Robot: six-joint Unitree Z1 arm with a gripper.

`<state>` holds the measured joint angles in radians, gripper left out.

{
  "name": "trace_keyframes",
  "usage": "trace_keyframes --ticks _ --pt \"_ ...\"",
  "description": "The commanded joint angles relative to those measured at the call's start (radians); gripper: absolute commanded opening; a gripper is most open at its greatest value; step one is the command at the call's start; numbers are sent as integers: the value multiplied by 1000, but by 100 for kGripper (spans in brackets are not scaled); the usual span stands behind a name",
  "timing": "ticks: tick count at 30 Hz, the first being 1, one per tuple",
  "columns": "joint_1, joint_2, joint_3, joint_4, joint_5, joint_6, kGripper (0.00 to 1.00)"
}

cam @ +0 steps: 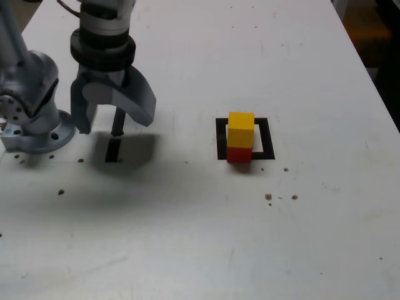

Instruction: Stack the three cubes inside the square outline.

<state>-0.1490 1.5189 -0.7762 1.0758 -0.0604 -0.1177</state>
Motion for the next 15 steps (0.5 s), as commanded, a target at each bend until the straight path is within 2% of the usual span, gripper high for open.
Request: trace_keyframes --ticks 1,11,15 --pt "2 1 0 2 -2 -2 100" --pt "2 3 -2 4 0 -2 99" --pt "0 -6 -28 35 5 1 99"
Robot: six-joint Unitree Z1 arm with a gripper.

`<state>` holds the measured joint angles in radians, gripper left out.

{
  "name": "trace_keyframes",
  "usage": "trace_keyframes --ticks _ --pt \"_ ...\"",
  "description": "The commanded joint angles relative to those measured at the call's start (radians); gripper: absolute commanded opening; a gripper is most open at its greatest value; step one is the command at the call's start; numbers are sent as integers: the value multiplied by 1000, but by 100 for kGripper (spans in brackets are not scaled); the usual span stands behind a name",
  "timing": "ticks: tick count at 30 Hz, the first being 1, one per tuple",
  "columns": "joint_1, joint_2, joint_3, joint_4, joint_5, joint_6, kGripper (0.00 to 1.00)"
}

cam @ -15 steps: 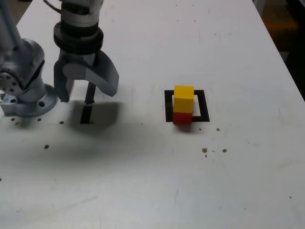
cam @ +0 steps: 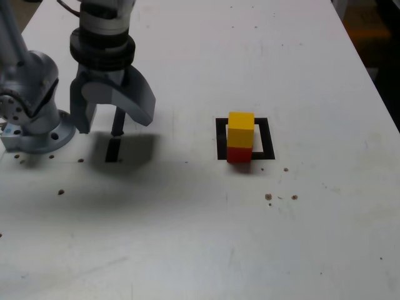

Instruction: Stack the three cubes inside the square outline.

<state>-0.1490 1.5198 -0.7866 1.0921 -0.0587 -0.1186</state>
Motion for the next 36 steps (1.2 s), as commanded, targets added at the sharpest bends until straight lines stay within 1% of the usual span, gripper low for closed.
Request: trace_keyframes --ticks 1,6,11,15,20,24,28,33,36 --pt "-3 -11 -34 37 6 3 99" --pt "-34 -15 -167 149 28 7 99" --pt "-63 14 -352 216 34 -2 99" --pt "-71 62 -492 281 44 -8 99" --pt "-98 178 -678 363 74 0 99" --pt "-117 259 -780 373 88 20 100" --pt "-123 318 -836 373 94 39 100" --pt "-124 387 -881 387 92 55 99" --pt "-121 447 -906 416 85 65 94"
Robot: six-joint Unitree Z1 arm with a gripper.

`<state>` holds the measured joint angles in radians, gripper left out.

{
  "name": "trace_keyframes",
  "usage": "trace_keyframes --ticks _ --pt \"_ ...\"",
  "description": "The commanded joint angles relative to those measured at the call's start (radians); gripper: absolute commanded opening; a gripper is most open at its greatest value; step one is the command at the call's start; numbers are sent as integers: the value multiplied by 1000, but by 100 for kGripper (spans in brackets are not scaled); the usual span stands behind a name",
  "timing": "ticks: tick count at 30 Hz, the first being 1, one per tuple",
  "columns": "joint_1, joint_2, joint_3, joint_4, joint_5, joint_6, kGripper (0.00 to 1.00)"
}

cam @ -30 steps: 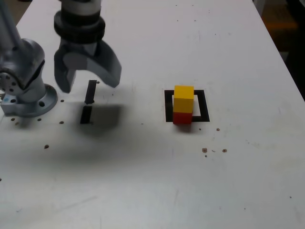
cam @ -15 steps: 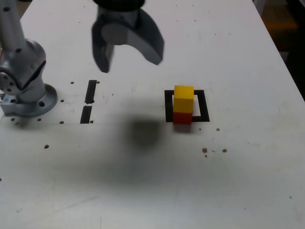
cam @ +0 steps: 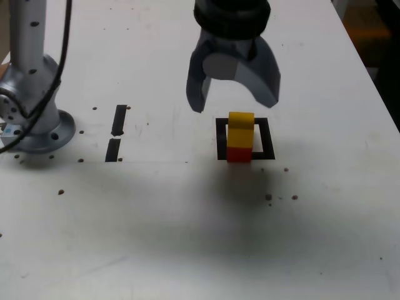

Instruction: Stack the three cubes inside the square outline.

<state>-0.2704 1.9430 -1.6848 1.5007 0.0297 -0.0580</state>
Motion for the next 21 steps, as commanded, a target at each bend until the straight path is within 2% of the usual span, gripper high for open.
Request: trace_keyframes --ticks 1,11,14,18,21 --pt "2 37 -11 11 -5 9 93" --pt "10 116 -46 -13 4 26 76" --pt "10 134 -55 -19 18 15 70" --pt "13 154 -56 -22 41 -5 56" --pt "14 161 -53 -26 41 -6 53"
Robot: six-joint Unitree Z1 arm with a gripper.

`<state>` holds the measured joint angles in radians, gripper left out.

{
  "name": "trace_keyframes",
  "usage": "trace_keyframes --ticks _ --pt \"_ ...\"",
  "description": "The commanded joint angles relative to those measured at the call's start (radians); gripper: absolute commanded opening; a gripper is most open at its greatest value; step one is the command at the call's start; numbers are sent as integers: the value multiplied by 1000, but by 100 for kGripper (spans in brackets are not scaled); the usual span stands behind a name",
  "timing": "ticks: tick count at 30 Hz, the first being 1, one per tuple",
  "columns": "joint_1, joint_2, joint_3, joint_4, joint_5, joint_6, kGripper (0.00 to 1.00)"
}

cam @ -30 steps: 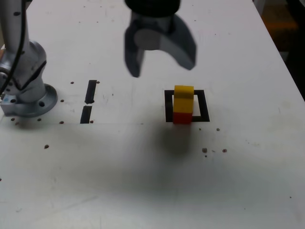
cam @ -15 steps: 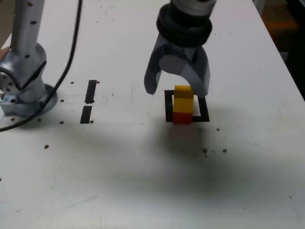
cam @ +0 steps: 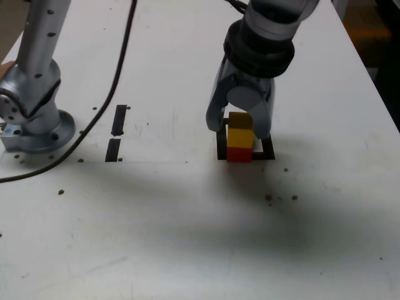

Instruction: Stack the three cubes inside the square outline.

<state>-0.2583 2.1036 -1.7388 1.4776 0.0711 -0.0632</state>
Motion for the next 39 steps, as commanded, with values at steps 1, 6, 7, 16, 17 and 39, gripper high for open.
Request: trace_keyframes --ticks 1,6,7,16,17,39 --pt "2 2 2 -5 -1 -1 53" --pt "3 14 5 -16 -5 1 49" --pt "4 16 5 -16 -6 1 48" --pt "29 -120 136 -3 24 -33 46" --pt "35 -140 161 -14 26 -34 46" --pt "350 -241 635 -392 49 139 47"
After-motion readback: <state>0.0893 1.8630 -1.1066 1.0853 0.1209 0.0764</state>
